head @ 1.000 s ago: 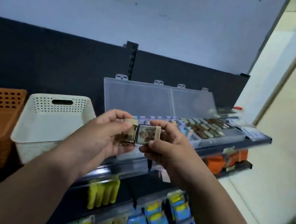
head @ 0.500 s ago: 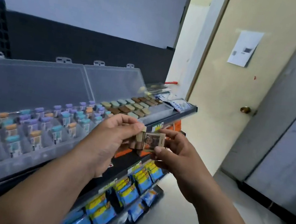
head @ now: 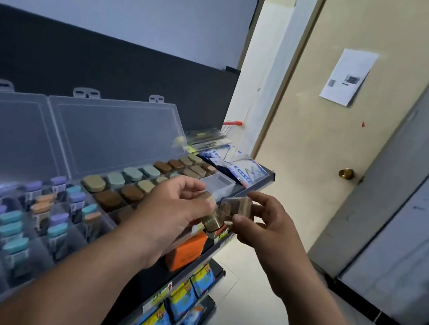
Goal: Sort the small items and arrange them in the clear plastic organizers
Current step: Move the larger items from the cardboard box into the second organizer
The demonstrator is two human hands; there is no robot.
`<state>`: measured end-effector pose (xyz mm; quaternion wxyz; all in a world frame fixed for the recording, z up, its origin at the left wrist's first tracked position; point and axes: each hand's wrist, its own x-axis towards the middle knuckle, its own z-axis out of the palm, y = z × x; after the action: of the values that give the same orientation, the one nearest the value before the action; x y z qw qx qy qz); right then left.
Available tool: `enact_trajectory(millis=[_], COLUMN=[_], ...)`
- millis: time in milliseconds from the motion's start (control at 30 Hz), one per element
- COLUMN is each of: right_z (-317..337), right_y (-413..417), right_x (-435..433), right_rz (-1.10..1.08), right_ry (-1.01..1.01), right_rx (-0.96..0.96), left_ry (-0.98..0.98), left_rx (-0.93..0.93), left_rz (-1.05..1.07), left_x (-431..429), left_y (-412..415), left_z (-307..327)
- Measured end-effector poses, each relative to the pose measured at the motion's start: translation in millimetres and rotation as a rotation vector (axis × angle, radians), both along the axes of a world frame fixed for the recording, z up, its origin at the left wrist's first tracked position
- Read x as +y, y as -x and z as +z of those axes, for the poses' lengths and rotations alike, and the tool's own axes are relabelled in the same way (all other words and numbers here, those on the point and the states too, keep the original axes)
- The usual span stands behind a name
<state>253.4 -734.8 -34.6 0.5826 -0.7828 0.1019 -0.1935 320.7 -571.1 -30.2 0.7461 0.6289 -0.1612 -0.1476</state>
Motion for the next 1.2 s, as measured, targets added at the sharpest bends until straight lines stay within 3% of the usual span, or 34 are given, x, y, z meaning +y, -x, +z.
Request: enact_trajectory(millis=[333,567,767,1000,1200], right_z=[-2,-6,-13,-16,-10], right_y=[-111,-191,-227,-243,-248], right_x=[-73,-113,-122,-112,-107], right_rz=[0.103,0.39,0.639,0.78,0.847], right_ry=[0.239,0.523,0.711,0.942,1.009], right_rx=[-0.004,0.029,0.024,0.012,0.089], left_ry=[-0.427,-0.611,-1.034,-1.216,-1.349], left_rx=[-0.2,-0.272,-0.385,-0.269,-0.235], left_rz=[0.227,0.423,0.494,0.483,0.481], left_x=[-41,-81,-100,-106,-114], left_y=[-70,-107,-112,-115,-121], left_z=[2,-10,-17,-29,-32])
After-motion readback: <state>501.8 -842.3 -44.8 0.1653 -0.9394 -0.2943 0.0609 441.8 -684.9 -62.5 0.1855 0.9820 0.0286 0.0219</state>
